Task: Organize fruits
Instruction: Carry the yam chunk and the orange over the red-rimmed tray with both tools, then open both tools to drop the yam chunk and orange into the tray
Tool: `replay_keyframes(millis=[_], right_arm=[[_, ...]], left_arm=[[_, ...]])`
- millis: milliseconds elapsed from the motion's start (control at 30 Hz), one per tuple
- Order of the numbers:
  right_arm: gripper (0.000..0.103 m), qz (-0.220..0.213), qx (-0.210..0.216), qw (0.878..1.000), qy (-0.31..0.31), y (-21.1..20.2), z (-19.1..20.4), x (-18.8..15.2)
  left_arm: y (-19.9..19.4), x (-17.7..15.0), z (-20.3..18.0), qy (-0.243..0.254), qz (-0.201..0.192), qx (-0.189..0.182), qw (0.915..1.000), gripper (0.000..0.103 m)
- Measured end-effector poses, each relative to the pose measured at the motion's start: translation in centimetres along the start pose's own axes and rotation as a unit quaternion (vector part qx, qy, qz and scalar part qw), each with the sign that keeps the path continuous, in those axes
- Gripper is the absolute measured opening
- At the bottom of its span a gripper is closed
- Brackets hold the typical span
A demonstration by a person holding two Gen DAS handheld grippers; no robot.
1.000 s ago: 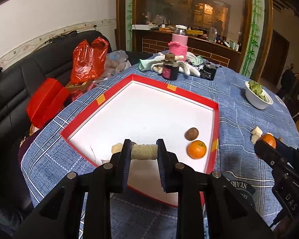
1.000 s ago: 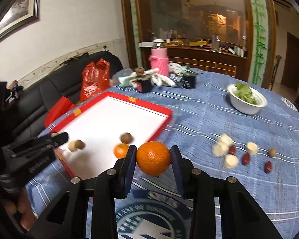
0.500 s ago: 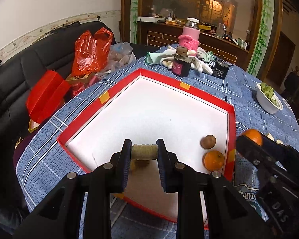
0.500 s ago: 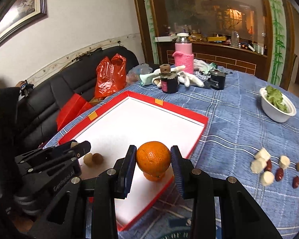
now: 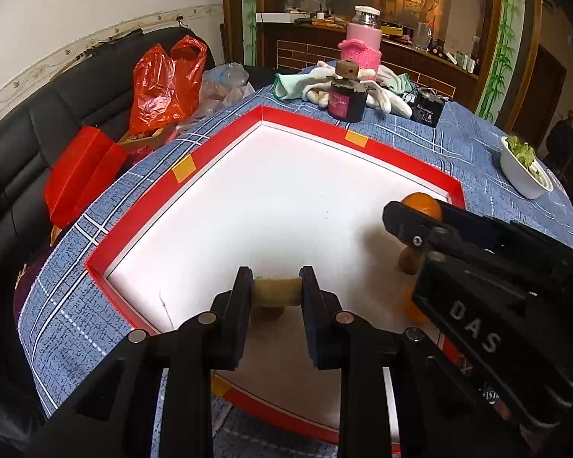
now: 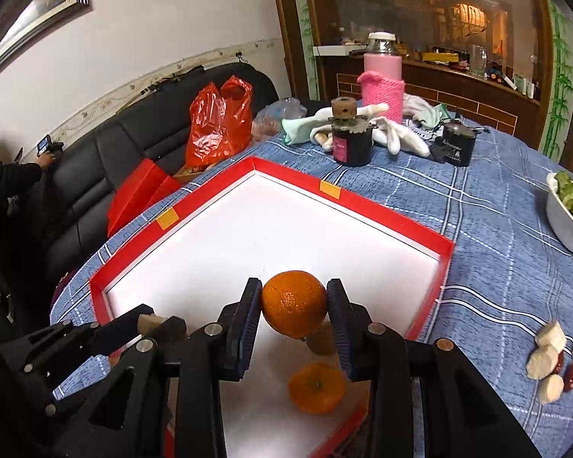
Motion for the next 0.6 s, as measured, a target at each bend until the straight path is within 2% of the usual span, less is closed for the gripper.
replay_keyframes(millis=[167, 600], right_arm=[[0.035, 0.008, 0.001, 1.000, 0.000, 1.2, -0.1, 0.0], [0.036, 0.012, 0.000, 1.000, -0.002, 2.4, 0.2, 0.7]], left_arm=[[0.2, 0.0, 0.4, -0.002, -0.001, 0.006, 1.0000, 0.023], [-0.7, 0.6, 0.1, -0.008, -0.012, -0.007, 0.9999, 0.023]])
Point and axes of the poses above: each gripper's, at about its wrist camera, not at the fingertips, and y roughly the way its jaws point, z to its left, x to its top, the point moved 7 cm from there along y, roughly the way its jaws point, and after that the axes turned 8 degrees about -y, right-handed, at the moved point
